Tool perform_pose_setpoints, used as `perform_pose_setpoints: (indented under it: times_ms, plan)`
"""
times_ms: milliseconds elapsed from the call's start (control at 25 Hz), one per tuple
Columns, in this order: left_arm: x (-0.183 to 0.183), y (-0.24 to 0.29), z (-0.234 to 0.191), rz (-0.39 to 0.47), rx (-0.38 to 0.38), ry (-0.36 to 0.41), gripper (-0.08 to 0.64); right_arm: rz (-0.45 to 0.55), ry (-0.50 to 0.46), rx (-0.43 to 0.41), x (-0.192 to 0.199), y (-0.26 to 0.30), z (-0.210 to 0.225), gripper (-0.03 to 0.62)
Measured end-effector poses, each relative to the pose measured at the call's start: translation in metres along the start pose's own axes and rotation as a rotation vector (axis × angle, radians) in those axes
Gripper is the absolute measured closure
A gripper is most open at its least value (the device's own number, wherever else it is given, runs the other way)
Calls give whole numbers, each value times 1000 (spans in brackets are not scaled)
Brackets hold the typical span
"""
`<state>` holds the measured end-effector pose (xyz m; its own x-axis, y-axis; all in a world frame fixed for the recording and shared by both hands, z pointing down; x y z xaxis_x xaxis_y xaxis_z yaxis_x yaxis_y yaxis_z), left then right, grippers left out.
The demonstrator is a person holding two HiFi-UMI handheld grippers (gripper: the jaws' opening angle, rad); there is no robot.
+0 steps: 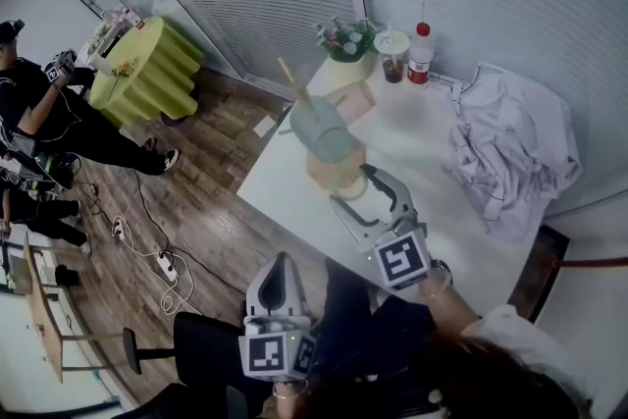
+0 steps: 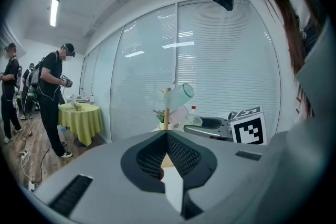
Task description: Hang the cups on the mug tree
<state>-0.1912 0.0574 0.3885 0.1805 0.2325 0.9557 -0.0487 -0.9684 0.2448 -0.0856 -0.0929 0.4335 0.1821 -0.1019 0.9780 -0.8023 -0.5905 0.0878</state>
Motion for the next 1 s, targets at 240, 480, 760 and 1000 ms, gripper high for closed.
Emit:
perform_pose_setpoints:
  times_ms: [240, 480, 760, 1000]
  plan:
    - [2, 3, -1, -11, -1, 1, 557, -3, 9, -2, 4, 2, 1, 304]
    - [2, 6, -1, -17, 2, 0, 557, 5, 15, -7, 2, 4, 2, 304]
    - [2, 6, -4, -28, -2, 4, 557, 4, 22, 0, 3, 9, 3, 304]
    - [3, 8, -3, -30, 0, 5, 557, -12, 27, -11, 10, 10, 0, 304]
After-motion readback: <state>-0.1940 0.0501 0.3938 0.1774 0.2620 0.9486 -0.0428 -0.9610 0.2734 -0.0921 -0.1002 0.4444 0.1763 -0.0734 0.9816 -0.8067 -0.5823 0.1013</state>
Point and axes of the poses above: the fingertips, and each gripper's own axes: y forward along the fingers, z to its right, x out of its underside, the point moved 4 cm from there along -y, backward along the fingers, and after that the axes turned 7 degrees about -y, right-handed, at the moved point
